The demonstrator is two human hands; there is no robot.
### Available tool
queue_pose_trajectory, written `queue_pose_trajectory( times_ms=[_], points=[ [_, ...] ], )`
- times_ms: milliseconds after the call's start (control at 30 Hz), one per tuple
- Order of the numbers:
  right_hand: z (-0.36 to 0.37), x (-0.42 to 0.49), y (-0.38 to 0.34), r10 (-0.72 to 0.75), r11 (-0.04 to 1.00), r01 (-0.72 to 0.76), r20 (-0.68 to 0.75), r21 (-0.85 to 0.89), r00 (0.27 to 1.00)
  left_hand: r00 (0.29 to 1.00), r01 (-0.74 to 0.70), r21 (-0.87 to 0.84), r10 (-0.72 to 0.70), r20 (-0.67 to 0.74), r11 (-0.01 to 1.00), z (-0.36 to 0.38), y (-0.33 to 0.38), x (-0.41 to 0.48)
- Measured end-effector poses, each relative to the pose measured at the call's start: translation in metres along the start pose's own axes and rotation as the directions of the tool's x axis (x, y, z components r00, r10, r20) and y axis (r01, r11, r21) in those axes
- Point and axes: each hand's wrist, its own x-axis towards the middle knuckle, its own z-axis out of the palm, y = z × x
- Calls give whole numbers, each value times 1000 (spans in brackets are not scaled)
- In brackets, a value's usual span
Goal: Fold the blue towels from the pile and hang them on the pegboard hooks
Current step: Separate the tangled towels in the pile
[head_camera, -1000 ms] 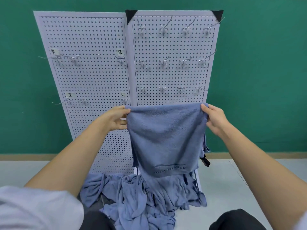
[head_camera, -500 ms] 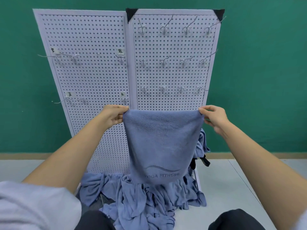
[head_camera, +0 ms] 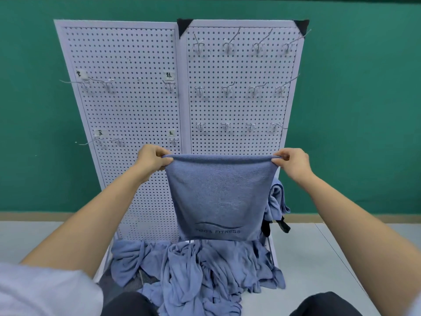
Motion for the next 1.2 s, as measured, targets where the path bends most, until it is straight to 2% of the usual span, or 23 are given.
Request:
queue_pose_trajectory(
  times_ms=[100,133,200,267,333,433,533,733,933,1100,1200],
  points=[
    [-1,-2,-2,-11,1000,11,4,-28,1000,999,-32,75,33,-16,997,-4,-6,1],
    [-1,-2,-1,5,1000,-5,20,5,1000,999,-30,60,31,-17,998,-6,-8,0],
    [-3,-2,3,58,979,-75,90,189,994,999,7,-17,-6,34,1000,-12,-10,-3],
    [-3,-3,6,120,890,-195,200,413,972,985,89,-177,-60,161,980,-18,-15,-3],
    [0,-4,8,186,770,-323,292,550,938,959,223,-336,-144,245,915,-18,-18,-2],
    [12,-6,7,305,654,-451,334,607,892,922,385,-443,-317,222,810,-4,-20,-1],
    [28,-8,-1,376,626,-517,355,585,856,908,418,-461,-373,190,783,19,-15,-5],
    [64,-26,-40,240,691,-471,440,548,865,935,346,-447,-265,234,825,75,4,-21],
    [88,-38,-66,147,765,-339,364,547,920,962,248,-443,-166,216,862,103,18,-34],
    [89,-44,-68,131,755,-313,335,577,933,975,202,-432,-137,177,879,104,22,-38],
    [86,-49,-69,100,721,-325,372,612,923,983,157,-418,-101,154,895,103,23,-38]
  ],
)
